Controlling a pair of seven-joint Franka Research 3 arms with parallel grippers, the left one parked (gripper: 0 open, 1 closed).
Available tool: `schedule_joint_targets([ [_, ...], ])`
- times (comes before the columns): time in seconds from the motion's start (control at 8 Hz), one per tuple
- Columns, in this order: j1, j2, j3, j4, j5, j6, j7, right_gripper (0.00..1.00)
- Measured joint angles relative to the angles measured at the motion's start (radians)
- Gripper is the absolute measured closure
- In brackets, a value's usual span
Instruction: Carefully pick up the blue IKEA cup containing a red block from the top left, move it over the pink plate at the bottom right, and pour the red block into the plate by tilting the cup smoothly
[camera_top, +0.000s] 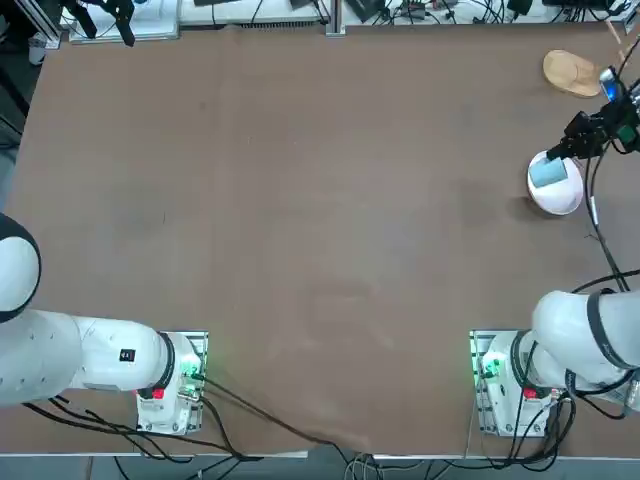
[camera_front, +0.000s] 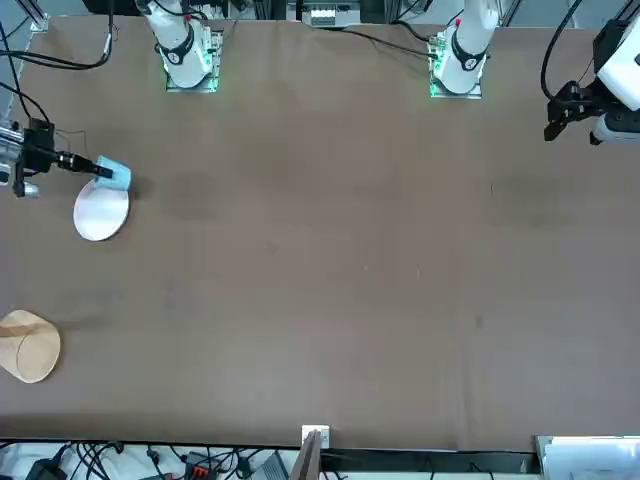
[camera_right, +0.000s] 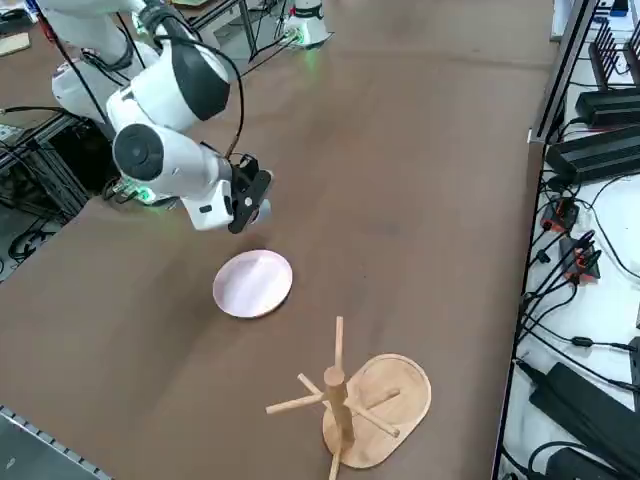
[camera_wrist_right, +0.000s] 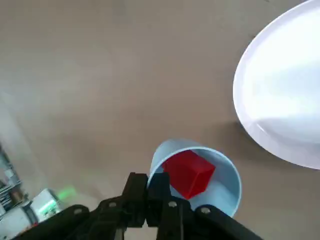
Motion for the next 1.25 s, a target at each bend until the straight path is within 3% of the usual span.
schedule_joint_targets([
  [0.88,-0.126,0.165,0.0,0.115,0.073,-0.128,-0.299,0.98],
  [1.25,-0.177,0.232,0.0,0.172,0.117,-0.235,-0.419,0.98],
])
